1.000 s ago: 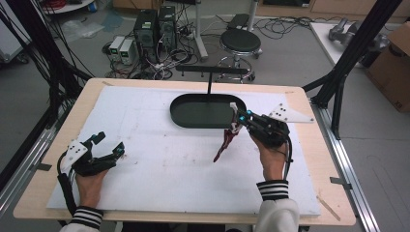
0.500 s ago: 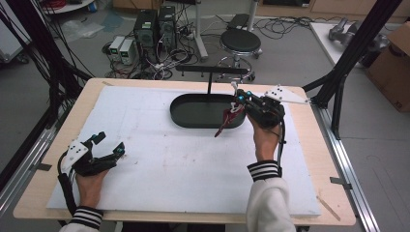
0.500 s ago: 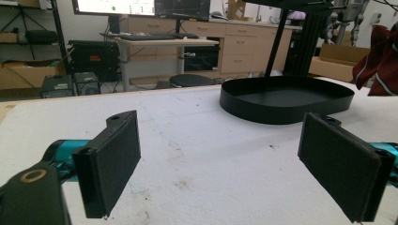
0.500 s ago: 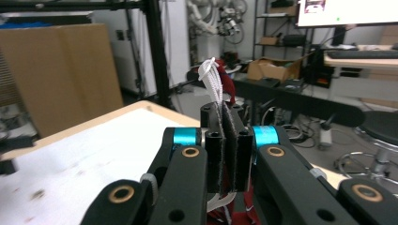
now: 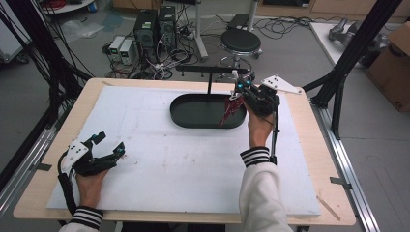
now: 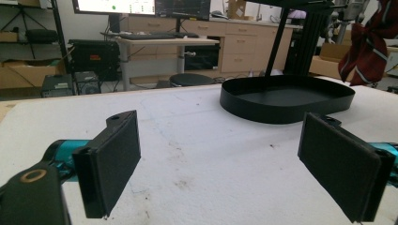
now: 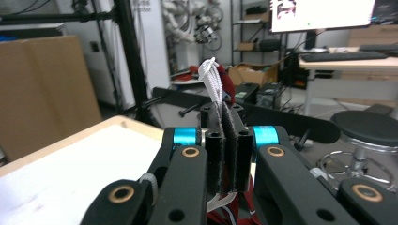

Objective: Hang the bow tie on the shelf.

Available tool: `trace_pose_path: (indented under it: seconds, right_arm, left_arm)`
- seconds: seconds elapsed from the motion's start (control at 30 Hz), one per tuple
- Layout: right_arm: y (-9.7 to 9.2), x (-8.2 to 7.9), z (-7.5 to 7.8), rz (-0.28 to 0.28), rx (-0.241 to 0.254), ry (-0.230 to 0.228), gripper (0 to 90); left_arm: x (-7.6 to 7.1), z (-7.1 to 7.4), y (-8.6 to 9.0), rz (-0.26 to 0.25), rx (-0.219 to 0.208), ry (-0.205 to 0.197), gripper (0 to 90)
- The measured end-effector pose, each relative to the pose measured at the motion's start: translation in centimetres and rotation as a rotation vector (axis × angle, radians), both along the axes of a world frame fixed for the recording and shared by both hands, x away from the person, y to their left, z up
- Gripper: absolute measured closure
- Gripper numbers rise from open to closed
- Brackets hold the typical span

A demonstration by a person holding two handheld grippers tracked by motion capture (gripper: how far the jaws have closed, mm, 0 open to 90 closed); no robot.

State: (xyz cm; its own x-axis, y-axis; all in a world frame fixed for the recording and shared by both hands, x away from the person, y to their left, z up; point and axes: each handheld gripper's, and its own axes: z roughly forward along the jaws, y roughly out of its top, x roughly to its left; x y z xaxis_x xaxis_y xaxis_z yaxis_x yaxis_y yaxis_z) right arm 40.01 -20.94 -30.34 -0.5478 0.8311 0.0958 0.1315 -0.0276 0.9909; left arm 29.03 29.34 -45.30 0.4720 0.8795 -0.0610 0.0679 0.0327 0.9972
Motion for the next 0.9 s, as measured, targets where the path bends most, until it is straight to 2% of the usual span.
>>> trace_pose_path:
  seconds: [0.27,0.3,0.47,0.6,0.73,0.83,0.9]
  right_arm:
    - [0.5,1.9,-1.5,-0.059,0.028,0.037,87.5]
    - [0.7,2.4,-1.6,-0.066,0.024,0.053,87.5]
    - [1.6,3.7,-0.7,-0.078,-0.001,0.037,87.5]
    - [2.1,4.7,-0.5,-0.094,-0.003,0.046,87.5]
    - [2.5,5.2,-0.7,-0.094,-0.009,0.063,87.5]
    - [2.8,5.6,-0.8,-0.107,-0.021,0.051,87.5]
    - [2.9,5.7,-1.0,-0.114,-0.017,0.061,87.5]
  left_arm:
    - [0.0,0.0,0.0,0.001,0.004,0.003,13.6]
    - [0.0,0.0,0.0,0.001,0.004,0.003,13.7]
    - [0.0,0.0,0.0,0.003,0.003,0.003,13.7]
    - [0.0,0.0,0.0,0.002,0.005,0.003,13.7]
    - [0.0,0.0,0.0,0.003,0.003,0.002,13.6]
    - [0.0,0.0,0.0,0.002,0.005,0.004,13.6]
    - [0.0,0.0,0.0,0.003,0.002,0.003,13.7]
